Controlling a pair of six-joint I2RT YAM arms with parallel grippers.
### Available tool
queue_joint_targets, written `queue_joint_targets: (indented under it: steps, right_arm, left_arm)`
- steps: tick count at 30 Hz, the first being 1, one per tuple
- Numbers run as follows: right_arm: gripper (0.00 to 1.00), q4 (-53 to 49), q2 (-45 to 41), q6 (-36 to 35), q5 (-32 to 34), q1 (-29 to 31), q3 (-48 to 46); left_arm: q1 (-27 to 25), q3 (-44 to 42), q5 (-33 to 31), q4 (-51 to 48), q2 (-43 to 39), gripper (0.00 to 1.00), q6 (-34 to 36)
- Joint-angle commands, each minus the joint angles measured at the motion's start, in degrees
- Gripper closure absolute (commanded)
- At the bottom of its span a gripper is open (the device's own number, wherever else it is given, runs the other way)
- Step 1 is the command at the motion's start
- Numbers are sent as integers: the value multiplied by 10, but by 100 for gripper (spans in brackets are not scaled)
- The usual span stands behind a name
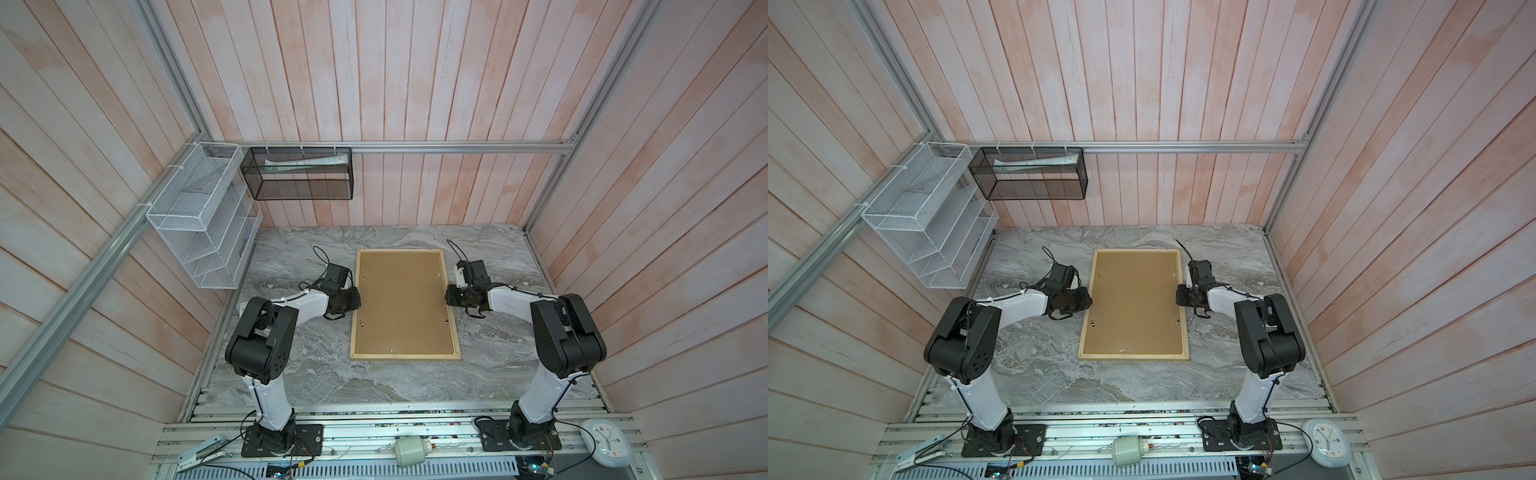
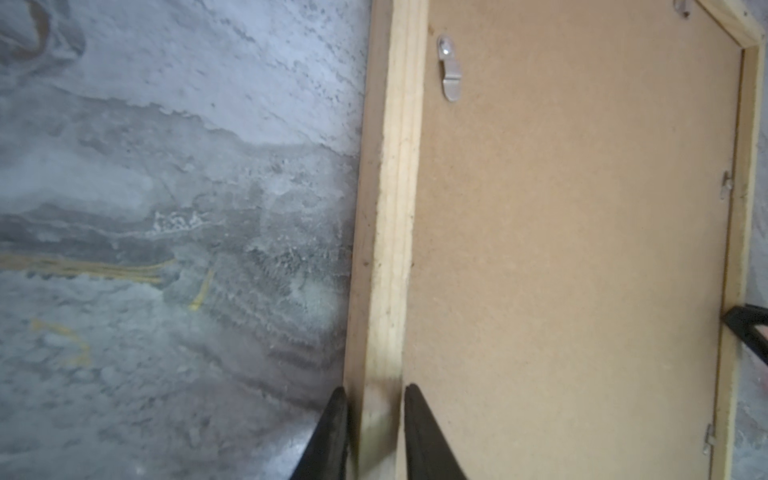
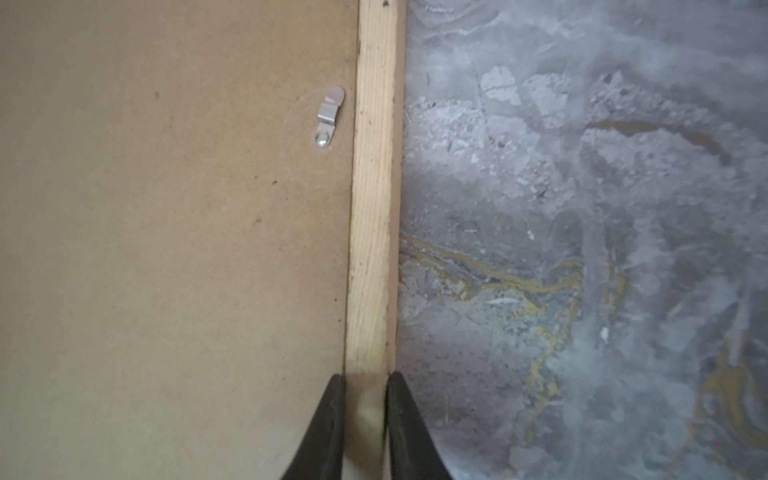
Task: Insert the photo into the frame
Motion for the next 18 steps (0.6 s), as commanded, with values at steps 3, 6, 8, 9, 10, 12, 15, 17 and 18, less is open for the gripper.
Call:
queue_joint_targets:
  steps: [3, 6, 8, 9, 10, 12, 15, 17, 18]
  right_arm:
    - [59, -1, -53, -9, -30, -5, -46]
    - [45, 4, -84, -8, -30, -14, -69]
    - [39, 6, -104, -10, -22, -15, -84]
    - [38, 9, -113, -11, -20, -16, -92]
    - [38, 10, -120, -13, -19, -16, -97]
    - [37, 13, -139, -12, -20, -19, -109]
    - [35, 14, -168, -10, -21, -19, -119]
    - [33, 17, -188, -7, -25, -20, -123]
    - [32, 20, -199, -6, -31, -19, -124]
  left_arm:
    - [-11, 17, -27, -55, -54, 68, 10]
    - [-11, 29, -47, -79, -74, 67, 21]
    - [-12, 25, -54, -84, -92, 67, 26]
    - [-12, 24, -60, -88, -100, 66, 29]
    - [-11, 23, -66, -95, -105, 66, 31]
    - [-12, 24, -78, -110, -116, 64, 36]
    - [-11, 18, -95, -116, -135, 60, 36]
    - [-12, 14, -100, -110, -142, 58, 37]
    - [-12, 14, -101, -108, -143, 58, 37]
